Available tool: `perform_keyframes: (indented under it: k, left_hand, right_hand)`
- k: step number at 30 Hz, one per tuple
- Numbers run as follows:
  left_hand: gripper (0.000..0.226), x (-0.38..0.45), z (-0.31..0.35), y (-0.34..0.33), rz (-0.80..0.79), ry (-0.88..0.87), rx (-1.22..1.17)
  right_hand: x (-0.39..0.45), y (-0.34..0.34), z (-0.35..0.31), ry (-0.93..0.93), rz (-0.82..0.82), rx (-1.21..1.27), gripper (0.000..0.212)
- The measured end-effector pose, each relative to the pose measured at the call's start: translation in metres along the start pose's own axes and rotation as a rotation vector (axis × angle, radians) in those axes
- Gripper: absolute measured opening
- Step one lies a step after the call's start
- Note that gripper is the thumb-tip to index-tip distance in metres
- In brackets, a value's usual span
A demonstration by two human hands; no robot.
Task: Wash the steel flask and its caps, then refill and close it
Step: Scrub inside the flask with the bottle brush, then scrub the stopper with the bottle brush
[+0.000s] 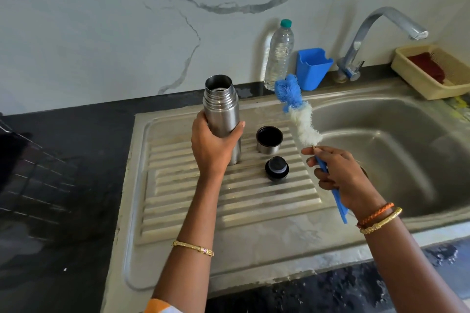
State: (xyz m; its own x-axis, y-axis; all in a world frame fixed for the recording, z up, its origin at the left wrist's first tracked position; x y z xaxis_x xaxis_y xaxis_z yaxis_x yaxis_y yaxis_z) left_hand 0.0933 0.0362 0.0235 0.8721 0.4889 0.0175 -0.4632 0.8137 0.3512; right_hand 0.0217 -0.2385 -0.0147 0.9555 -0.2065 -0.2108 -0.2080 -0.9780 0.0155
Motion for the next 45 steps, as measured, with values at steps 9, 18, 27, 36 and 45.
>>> perform_keyframes:
  k: [9, 18, 27, 36, 45]
  left_hand:
    - [0.097, -0.008, -0.017, -0.009, -0.055, 0.108, 0.143]
    - [0.032, -0.120, 0.044, -0.054, -0.158, -0.216, 0.530]
    - [0.020, -0.063, 0.038, -0.169, -0.406, -0.214, 1.250]
    - [0.027, -0.049, 0.063, -0.188, -0.629, 0.263, 0.536]
    - [0.013, -0.125, 0.071, -0.253, -0.519, 0.482, -0.201]
  right_hand:
    - [-0.004, 0.000, 0.000, 0.008, -0.022, 0.008, 0.027]
    - [-0.012, 0.026, -0.002, 0.034, -0.006, -0.005, 0.026]
    - [-0.015, 0.074, 0.007, 0.020, 0.031, -0.003, 0.025]
    - [0.011, 0.137, -0.005, 0.137, 0.012, -0.149, 0.021]
    - [-0.006, 0.218, -0.053, 0.819, 0.081, -0.909, 0.025]
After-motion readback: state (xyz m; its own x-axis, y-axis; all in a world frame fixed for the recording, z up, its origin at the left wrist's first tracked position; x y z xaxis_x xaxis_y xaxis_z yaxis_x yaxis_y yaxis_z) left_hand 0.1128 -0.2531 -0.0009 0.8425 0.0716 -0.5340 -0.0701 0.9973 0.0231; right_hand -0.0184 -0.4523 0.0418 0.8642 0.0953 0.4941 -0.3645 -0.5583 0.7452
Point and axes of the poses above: each hand's wrist, its own x-axis towards the middle knuckle, its own y-axis out of the back of the hand, z = x × y, the point moved 10 cm from there along x, towards the middle knuckle, and after that the axes turned 15 degrees about y, right-handed, at the moved point
